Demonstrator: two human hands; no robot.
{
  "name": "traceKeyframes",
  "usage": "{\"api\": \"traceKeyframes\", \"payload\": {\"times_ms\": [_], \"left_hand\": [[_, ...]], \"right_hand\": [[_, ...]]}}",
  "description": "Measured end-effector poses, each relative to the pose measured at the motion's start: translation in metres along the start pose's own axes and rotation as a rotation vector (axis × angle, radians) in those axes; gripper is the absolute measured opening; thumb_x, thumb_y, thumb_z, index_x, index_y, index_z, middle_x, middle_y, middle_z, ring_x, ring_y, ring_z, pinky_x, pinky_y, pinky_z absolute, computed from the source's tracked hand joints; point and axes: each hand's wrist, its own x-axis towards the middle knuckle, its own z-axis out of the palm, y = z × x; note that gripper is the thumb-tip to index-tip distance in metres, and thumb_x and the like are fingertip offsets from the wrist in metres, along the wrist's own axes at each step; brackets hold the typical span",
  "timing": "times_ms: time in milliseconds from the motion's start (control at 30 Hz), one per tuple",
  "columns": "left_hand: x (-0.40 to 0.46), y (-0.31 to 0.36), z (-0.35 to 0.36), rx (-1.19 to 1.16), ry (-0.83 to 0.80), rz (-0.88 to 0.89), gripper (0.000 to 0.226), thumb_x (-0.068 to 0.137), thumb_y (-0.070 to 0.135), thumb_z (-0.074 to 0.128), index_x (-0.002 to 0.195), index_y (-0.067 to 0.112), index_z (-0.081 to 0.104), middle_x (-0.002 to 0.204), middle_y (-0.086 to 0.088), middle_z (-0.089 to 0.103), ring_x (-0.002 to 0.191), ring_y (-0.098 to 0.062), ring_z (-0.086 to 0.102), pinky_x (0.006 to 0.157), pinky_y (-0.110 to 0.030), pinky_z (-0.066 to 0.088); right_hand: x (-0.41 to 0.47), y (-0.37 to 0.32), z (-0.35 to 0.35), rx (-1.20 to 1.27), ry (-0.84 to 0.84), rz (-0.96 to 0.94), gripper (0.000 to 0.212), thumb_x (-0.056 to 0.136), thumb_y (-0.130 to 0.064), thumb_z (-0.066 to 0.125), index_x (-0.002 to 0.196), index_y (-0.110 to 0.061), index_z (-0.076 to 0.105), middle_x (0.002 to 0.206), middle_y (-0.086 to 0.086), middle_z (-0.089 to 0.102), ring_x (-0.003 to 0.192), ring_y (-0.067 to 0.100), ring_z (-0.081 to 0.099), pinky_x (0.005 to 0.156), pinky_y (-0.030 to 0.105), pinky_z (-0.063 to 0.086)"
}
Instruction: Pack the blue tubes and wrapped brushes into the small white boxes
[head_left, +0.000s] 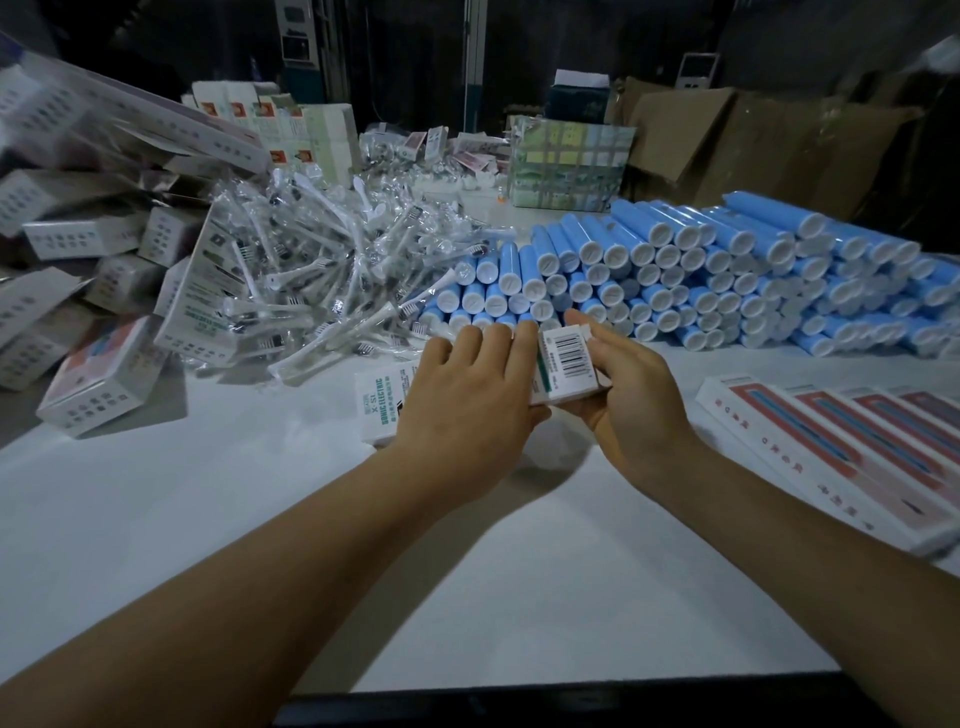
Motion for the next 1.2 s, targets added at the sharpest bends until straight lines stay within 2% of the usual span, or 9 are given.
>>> {"api": "traceKeyframes", "payload": {"times_ms": [133,300,400,500,567,700,900,1067,1200], "left_hand": [[0.001,0.003,0.0,-0.025,0.005,-0.02,0.072,0.092,0.052,0.043,0.146,0.008,0.025,0.128,-0.008,0.048,0.11,-0.027,0.045,0.089,-0.039,0.034],[0.004,0.001,-0.001,-0.044,0.02,-0.092,0.072,0.092,0.054,0.034,0.146,0.009,0.023,0.131,-0.008,0.046,0.114,-0.027,0.044,0.09,-0.038,0.033],[0.006,0.0,-0.004,-0.064,0.003,-0.134,0.076,0.087,0.057,0.022,0.146,0.009,0.022,0.133,-0.008,0.046,0.116,-0.028,0.044,0.092,-0.039,0.034],[0.005,0.0,-0.001,-0.056,0.015,-0.116,0.072,0.092,0.054,0.038,0.146,0.009,0.022,0.132,-0.008,0.046,0.115,-0.027,0.043,0.091,-0.039,0.035],[0.005,0.0,0.0,-0.047,0.018,-0.114,0.071,0.092,0.053,0.041,0.146,0.009,0.023,0.131,-0.008,0.047,0.114,-0.027,0.044,0.09,-0.039,0.035],[0.005,0.0,0.0,-0.033,0.005,-0.107,0.072,0.092,0.053,0.039,0.146,0.01,0.021,0.131,-0.007,0.046,0.115,-0.027,0.043,0.091,-0.039,0.034],[0.005,0.002,-0.004,-0.082,0.005,-0.124,0.072,0.094,0.055,0.04,0.146,0.01,0.019,0.132,-0.006,0.046,0.117,-0.026,0.043,0.092,-0.039,0.034],[0.004,0.005,-0.002,-0.048,0.004,-0.104,0.068,0.096,0.047,0.043,0.146,0.01,0.017,0.133,-0.007,0.043,0.117,-0.026,0.043,0.09,-0.039,0.034],[0.005,0.004,-0.006,-0.07,-0.014,-0.111,0.068,0.095,0.049,0.041,0.146,0.011,0.016,0.133,-0.005,0.042,0.118,-0.025,0.043,0.092,-0.038,0.034]], "right_hand": [[-0.001,0.0,0.003,0.053,-0.019,0.01,0.032,0.101,-0.019,0.037,0.125,-0.011,0.057,0.083,0.0,0.071,0.08,0.012,0.067,0.068,0.027,0.056],[-0.005,0.002,0.007,-0.193,0.013,-0.061,0.038,0.101,-0.012,0.04,0.138,-0.009,0.046,0.116,0.009,0.064,0.097,0.014,0.066,0.078,0.026,0.055],[-0.01,0.005,0.008,-0.39,0.059,-0.188,0.024,0.1,-0.013,0.043,0.116,-0.019,0.06,0.097,-0.006,0.069,0.093,0.012,0.068,0.079,0.025,0.056],[-0.013,0.008,0.007,-0.689,0.087,-0.354,0.029,0.1,-0.017,0.044,0.123,-0.012,0.06,0.09,-0.022,0.061,0.086,-0.01,0.063,0.074,0.01,0.05],[-0.015,0.01,0.006,-0.799,0.075,-0.422,0.033,0.1,-0.017,0.041,0.126,-0.007,0.058,0.09,-0.018,0.061,0.082,-0.021,0.057,0.068,0.0,0.042],[-0.015,0.011,0.006,-0.915,0.064,-0.421,0.038,0.101,-0.02,0.039,0.134,-0.005,0.053,0.1,-0.002,0.063,0.08,-0.013,0.057,0.068,0.0,0.042],[-0.012,0.007,0.009,-0.568,-0.02,-0.167,0.048,0.099,-0.019,0.045,0.147,-0.019,0.036,0.119,-0.001,0.063,0.104,0.014,0.064,0.089,0.042,0.055],[-0.009,0.009,0.005,-0.598,-0.016,-0.182,0.05,0.098,-0.021,0.049,0.146,-0.022,0.038,0.109,-0.014,0.064,0.096,0.005,0.066,0.086,0.036,0.057],[-0.009,0.006,0.006,-0.517,-0.043,-0.147,0.048,0.098,-0.024,0.049,0.145,-0.023,0.038,0.111,-0.006,0.065,0.091,0.008,0.068,0.075,0.033,0.059]]}}
